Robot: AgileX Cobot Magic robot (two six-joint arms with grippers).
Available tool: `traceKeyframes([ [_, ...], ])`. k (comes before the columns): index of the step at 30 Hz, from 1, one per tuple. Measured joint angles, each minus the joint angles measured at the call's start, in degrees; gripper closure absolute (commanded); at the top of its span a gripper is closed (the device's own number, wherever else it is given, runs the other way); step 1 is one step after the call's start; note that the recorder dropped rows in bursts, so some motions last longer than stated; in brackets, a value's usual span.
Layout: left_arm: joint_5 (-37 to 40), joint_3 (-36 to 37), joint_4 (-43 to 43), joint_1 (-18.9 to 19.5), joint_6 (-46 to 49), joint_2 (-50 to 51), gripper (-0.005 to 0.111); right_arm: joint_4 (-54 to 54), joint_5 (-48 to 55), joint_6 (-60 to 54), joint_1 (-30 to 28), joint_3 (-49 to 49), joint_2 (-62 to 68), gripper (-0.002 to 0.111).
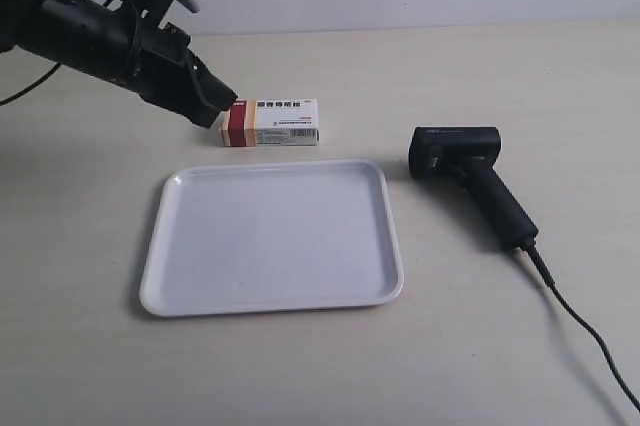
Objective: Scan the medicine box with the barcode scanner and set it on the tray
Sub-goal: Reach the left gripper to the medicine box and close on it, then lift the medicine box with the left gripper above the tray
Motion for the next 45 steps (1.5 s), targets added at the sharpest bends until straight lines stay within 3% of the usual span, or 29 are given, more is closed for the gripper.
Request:
traceKeyframes([
  [3, -5.77, 0.00, -8.04, 0.00, 6.40, 2.68, 0.039, 0.00, 0.00, -0.41, 0.00, 0.00, 0.00, 0.108],
  [6, -7.86, -0.27, -12.88, 0.03, 15.04, 5.46, 0.024, 0.00, 0.00, -0.63, 0.00, 0.00, 0.00, 0.108],
  [11, -1.51, -4.77, -14.75, 0.17, 24.47, 11.31, 0.023, 0.00, 0.00, -1.48, 0.00, 0.00, 0.00, 0.108],
  [17, 3.38, -14.38, -15.56, 0.17, 25.60, 18.06, 0.023, 0.00, 0.00, -1.92, 0.00, 0.00, 0.00, 0.108],
  [24, 6.51, -20.82, -11.91, 0.17, 25.64, 25.09, 0.024, 0.00, 0.00, -1.92, 0.00, 0.00, 0.00, 0.108],
  [26, 7.08, -21.38, -10.44, 0.17, 25.77, 26.71, 0.031, -0.10, 0.00, -1.92, 0.00, 0.00, 0.00, 0.108],
  [28, 7.76, -21.93, -10.49, 0.17, 25.62, 27.63, 0.050, -0.20, 0.00, -1.92, 0.00, 0.00, 0.00, 0.108],
  [32, 7.25, -22.26, -10.38, 0.17, 25.77, 27.75, 0.101, -0.20, -0.23, -2.01, 0.00, 0.00, 0.00, 0.108],
  [33, 7.25, -22.26, -10.49, 0.17, 25.77, 27.75, 0.105, -0.20, -0.37, -2.01, 0.00, 0.00, 0.00, 0.108],
  [38, 10.43, -22.26, -7.70, 0.17, 23.14, 25.49, 0.104, -0.68, -2.18, -2.14, 0.00, 0.00, 0.00, 0.108],
  [45, 23.84, -19.22, 7.41, -1.27, 11.47, 10.34, 0.104, -0.91, -1.05, -2.14, 0.83, -1.70, 12.54, 0.108],
])
